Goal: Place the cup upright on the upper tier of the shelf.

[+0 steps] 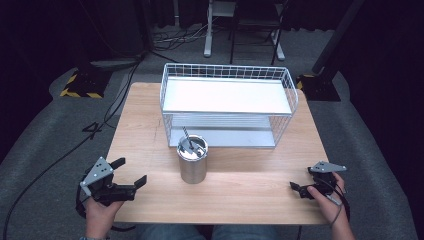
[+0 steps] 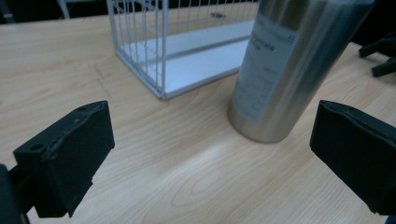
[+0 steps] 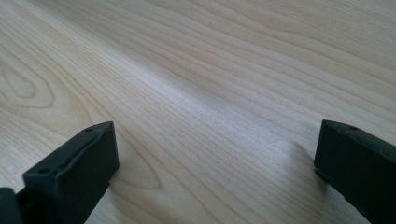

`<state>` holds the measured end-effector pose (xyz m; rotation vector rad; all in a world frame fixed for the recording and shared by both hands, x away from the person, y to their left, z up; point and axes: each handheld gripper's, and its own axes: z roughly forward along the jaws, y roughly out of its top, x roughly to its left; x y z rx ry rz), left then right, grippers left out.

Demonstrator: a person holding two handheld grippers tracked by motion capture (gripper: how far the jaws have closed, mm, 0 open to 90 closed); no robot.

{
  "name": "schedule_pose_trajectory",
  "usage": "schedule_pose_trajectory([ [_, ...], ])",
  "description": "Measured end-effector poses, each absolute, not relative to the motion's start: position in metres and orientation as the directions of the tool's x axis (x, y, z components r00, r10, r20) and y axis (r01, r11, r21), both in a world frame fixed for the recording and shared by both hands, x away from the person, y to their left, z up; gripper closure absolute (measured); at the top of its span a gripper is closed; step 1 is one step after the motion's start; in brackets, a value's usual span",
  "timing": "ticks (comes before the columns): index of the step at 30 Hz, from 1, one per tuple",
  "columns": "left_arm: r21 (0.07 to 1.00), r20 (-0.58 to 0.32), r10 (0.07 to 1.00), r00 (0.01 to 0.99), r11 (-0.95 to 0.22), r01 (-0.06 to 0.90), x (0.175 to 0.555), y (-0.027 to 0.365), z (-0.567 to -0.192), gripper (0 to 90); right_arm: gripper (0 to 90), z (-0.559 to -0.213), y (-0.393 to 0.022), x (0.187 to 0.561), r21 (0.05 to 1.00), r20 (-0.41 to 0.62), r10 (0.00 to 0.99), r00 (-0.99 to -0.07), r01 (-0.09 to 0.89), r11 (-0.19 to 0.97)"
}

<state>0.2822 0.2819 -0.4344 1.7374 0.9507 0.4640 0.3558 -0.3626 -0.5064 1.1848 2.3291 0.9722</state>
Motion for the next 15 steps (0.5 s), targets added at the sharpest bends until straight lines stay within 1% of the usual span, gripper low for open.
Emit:
schedule_pose_trajectory([
  [4,0.943,-0.126,0.768,0.629,-0.105,0.316,0.278,0.28,-0.429,0.3,0.1,-0.506,-0.363,0.356,0.712,-0.002,0.809,-0.588,0.567,0.414],
  [6,0.948,-0.124,0.762,0.636,-0.098,0.303,0.277,0.28,-0.426,0.3,0.1,-0.506,-0.363,0.356,0.712,-0.002,0.809,-0.588,0.567,0.414],
  [15,0.948,-0.107,0.74,0.664,-0.126,0.293,0.277,0.268,-0.417,0.2,0.1,-0.506,-0.363,0.356,0.712,-0.002,0.809,-0.588,0.567,0.414],
])
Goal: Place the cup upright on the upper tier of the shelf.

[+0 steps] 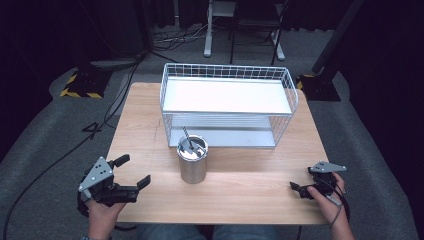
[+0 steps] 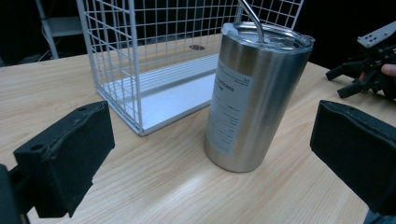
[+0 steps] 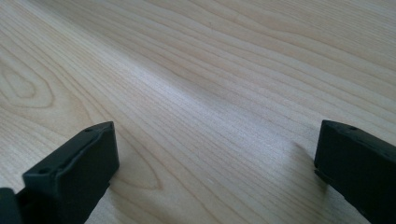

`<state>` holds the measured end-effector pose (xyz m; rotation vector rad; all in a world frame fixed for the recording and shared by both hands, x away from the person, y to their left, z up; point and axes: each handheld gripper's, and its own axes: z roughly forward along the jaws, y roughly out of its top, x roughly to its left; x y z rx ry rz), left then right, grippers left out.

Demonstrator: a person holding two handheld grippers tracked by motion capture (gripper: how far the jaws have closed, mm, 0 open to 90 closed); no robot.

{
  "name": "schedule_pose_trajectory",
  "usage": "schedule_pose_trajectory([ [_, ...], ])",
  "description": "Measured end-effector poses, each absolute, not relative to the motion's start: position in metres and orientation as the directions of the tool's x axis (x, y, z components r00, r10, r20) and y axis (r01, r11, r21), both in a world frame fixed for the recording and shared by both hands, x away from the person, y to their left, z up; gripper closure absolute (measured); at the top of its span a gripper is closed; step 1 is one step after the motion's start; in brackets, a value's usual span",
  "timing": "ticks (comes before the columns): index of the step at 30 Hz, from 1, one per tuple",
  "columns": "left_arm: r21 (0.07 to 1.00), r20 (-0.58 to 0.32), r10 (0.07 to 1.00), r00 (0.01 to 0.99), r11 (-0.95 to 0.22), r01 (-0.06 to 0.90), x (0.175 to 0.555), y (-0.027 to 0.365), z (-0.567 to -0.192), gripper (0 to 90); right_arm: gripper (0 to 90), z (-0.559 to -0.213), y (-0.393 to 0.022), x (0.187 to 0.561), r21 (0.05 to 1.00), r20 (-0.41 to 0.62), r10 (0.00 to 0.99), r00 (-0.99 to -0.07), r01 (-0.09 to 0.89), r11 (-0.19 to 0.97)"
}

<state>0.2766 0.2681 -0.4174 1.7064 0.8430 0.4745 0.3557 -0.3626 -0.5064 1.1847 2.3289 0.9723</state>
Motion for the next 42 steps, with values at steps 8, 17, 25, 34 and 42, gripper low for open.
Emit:
schedule_pose_trajectory([
  [8,0.949,-0.097,0.716,0.691,-0.143,0.281,0.281,0.256,-0.413,0.1,0.1,-0.506,-0.363,0.356,0.712,-0.003,0.809,-0.588,0.567,0.415],
  [17,0.952,-0.098,0.683,0.724,-0.147,0.267,0.29,0.238,-0.408,0.0,0.0,-0.507,-0.362,0.356,0.713,-0.003,0.809,-0.587,0.567,0.414],
  [25,0.956,-0.092,0.642,0.761,-0.156,0.247,0.301,0.221,-0.405,0.0,0.0,-0.507,-0.362,0.356,0.713,-0.003,0.809,-0.587,0.567,0.414],
  [34,0.954,-0.088,0.631,0.771,-0.169,0.247,0.317,0.202,-0.407,0.0,0.0,-0.507,-0.362,0.356,0.713,-0.003,0.809,-0.587,0.567,0.414],
  [42,0.955,-0.095,0.595,0.798,-0.174,0.242,0.328,0.186,-0.411,0.0,0.0,-0.507,-0.362,0.356,0.713,-0.003,0.809,-0.587,0.566,0.414],
])
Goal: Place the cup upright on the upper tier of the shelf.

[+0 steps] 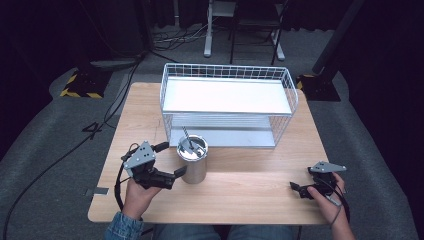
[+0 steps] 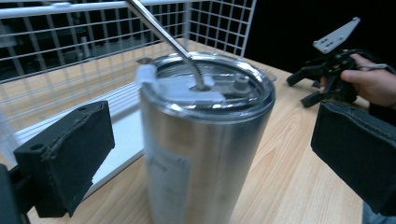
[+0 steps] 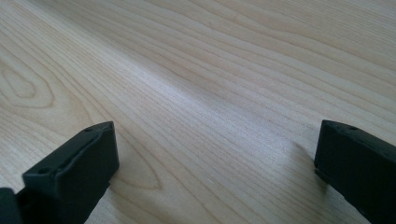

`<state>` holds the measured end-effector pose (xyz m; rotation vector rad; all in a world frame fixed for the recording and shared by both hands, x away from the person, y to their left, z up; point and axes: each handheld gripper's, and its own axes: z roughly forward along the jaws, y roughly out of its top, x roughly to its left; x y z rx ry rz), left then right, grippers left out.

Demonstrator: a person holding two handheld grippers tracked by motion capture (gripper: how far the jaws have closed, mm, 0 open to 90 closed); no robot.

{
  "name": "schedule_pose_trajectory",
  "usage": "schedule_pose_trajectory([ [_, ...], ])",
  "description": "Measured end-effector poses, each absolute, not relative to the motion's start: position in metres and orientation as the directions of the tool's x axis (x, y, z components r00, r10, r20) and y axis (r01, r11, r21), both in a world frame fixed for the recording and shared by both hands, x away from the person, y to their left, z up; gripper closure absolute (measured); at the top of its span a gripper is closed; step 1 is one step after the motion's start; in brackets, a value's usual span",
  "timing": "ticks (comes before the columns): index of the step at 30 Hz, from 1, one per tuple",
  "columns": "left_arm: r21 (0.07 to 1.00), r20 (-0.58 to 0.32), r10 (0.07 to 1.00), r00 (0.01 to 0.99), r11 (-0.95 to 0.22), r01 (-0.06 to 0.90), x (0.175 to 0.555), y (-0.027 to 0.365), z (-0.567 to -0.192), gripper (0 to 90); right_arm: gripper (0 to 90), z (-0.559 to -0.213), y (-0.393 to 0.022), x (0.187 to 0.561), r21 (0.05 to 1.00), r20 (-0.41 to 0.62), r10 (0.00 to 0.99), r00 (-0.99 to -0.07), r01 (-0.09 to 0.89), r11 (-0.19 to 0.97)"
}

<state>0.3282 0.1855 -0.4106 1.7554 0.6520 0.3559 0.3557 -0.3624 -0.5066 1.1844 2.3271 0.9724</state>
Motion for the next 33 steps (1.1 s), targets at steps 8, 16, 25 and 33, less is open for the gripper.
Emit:
schedule_pose_trajectory([
  [8,0.953,-0.08,0.614,0.785,-0.183,0.241,0.337,0.172,-0.419,0.0,0.0,-0.507,-0.362,0.356,0.713,-0.003,0.809,-0.587,0.567,0.414],
  [16,0.948,-0.088,0.615,0.784,-0.19,0.255,0.347,0.157,-0.429,0.0,0.0,-0.507,-0.362,0.356,0.712,-0.003,0.81,-0.587,0.567,0.414],
  [25,0.947,-0.074,0.638,0.767,-0.195,0.254,0.354,0.145,-0.438,0.0,0.0,-0.507,-0.362,0.356,0.712,-0.003,0.81,-0.587,0.567,0.414],
  [33,0.946,-0.077,0.646,0.76,-0.192,0.259,0.359,0.137,-0.444,0.0,0.0,-0.507,-0.362,0.356,0.712,-0.003,0.809,-0.587,0.567,0.414],
])
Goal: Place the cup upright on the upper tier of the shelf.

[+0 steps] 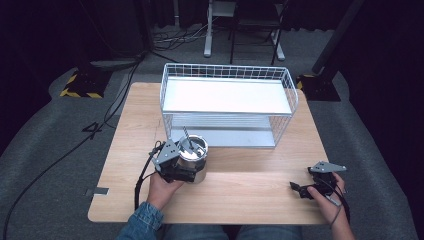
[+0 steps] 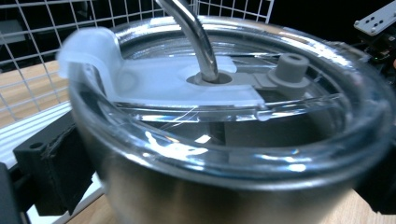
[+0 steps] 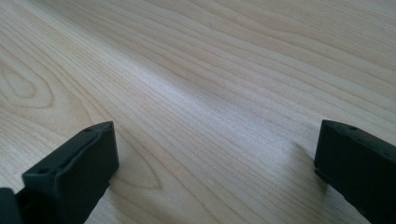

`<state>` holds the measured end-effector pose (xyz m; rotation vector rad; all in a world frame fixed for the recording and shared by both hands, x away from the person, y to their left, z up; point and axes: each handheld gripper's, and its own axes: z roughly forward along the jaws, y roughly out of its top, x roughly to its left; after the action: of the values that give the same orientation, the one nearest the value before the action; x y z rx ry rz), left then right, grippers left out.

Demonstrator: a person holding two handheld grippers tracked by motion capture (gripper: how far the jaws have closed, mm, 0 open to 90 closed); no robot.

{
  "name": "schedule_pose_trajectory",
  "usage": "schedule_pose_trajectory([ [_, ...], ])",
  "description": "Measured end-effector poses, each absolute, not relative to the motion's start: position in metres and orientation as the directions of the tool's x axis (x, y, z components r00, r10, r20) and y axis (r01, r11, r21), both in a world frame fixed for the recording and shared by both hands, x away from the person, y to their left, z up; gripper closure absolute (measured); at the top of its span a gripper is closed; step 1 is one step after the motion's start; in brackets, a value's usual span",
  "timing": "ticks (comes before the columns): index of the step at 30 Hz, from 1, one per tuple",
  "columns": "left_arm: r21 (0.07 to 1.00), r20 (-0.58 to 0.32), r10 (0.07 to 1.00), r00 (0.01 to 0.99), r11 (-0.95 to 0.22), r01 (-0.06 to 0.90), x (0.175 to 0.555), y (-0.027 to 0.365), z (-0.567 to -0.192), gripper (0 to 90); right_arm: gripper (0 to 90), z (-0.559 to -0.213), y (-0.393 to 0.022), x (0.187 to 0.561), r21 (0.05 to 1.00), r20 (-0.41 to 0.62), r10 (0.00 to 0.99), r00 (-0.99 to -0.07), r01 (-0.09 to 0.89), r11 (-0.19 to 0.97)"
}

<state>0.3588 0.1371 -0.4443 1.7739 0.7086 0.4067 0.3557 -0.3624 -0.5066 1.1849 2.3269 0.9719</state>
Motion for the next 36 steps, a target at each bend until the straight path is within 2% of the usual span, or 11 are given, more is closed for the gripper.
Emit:
schedule_pose_trajectory([
  [8,0.95,-0.11,0.641,0.76,-0.157,0.27,0.362,0.136,-0.454,1.2,0.0,-0.507,-0.362,0.356,0.712,-0.003,0.81,-0.587,0.567,0.414],
  [16,0.952,-0.091,0.647,0.757,-0.166,0.257,0.36,0.136,-0.454,2.4,0.0,-0.507,-0.362,0.356,0.712,-0.003,0.81,-0.587,0.567,0.414],
  [36,0.952,-0.104,0.661,0.743,-0.149,0.266,0.361,0.14,-0.442,2.9,0.0,-0.507,-0.362,0.356,0.712,-0.004,0.81,-0.587,0.567,0.414],
])
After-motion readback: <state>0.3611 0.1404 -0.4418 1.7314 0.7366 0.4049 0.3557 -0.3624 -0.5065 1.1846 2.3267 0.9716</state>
